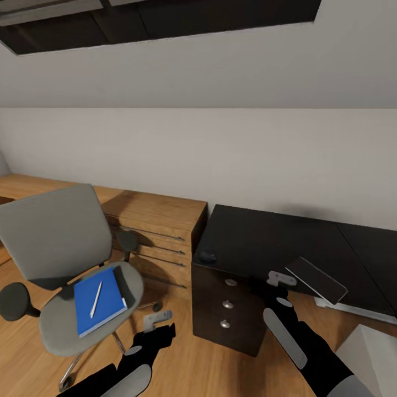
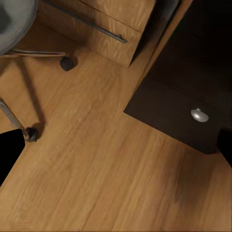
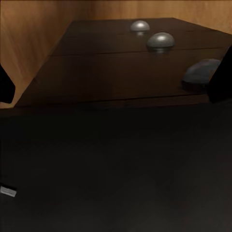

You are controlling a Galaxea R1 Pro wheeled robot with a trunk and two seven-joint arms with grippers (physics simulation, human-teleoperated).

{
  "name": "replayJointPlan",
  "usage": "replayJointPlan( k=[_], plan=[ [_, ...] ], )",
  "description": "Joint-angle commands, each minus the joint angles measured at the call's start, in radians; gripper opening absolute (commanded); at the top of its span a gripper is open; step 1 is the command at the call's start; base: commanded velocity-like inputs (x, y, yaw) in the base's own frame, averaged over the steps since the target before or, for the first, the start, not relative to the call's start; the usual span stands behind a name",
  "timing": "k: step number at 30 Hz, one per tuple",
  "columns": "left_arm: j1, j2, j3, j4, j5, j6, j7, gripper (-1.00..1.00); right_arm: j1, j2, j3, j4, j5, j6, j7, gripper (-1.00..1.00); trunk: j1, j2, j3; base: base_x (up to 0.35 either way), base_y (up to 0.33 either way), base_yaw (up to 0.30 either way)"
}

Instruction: In the bedroom, organize the workspace by keeping the computer under the desk, ensuring the monitor is on the desk, placing the keyboard on the desk next to the monitor, placing the mouse on the desk next to the keyboard, moving the folder from the swivel chair onto the desk next to the mouse, stacking the notebook on top of the folder with the pen on top of the notebook, and positioning the swivel chair next to the desk.

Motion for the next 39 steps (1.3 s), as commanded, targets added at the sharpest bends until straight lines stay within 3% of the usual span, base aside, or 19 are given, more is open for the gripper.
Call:
replayJointPlan(
  k=[1,9,13,25,39],
  plan=[
    [-0.001,0.001,-0.007,-0.003,0.001,0.005,0.006,1.00,-0.001,0.000,0.004,-0.001,-0.004,0.003,-0.009,1.00,0.001,-0.001,-0.001,0.336,0.000,0.000],
    [-0.002,-0.005,-0.082,-0.004,0.000,0.003,0.010,1.00,-0.001,0.004,0.011,0.001,-0.002,-0.013,-0.013,1.00,0.001,-0.001,-0.001,0.336,0.000,0.196],
    [-0.002,-0.004,-0.095,-0.004,-0.001,0.003,0.011,1.00,-0.001,0.006,0.014,0.018,-0.002,-0.015,-0.009,1.00,0.001,-0.001,-0.001,0.336,0.000,0.271],
    [-0.002,-0.005,-0.098,-0.004,0.000,0.002,0.009,1.00,-0.001,0.012,0.038,0.026,-0.001,-0.015,-0.007,1.00,0.001,-0.001,-0.005,0.132,0.000,0.250],
    [-0.002,-0.015,-0.100,-0.012,0.000,0.002,0.009,1.00,-0.001,0.012,0.047,0.086,-0.001,-0.010,-0.003,1.00,0.001,-0.001,-0.005,0.103,0.013,0.017]
  ],
)
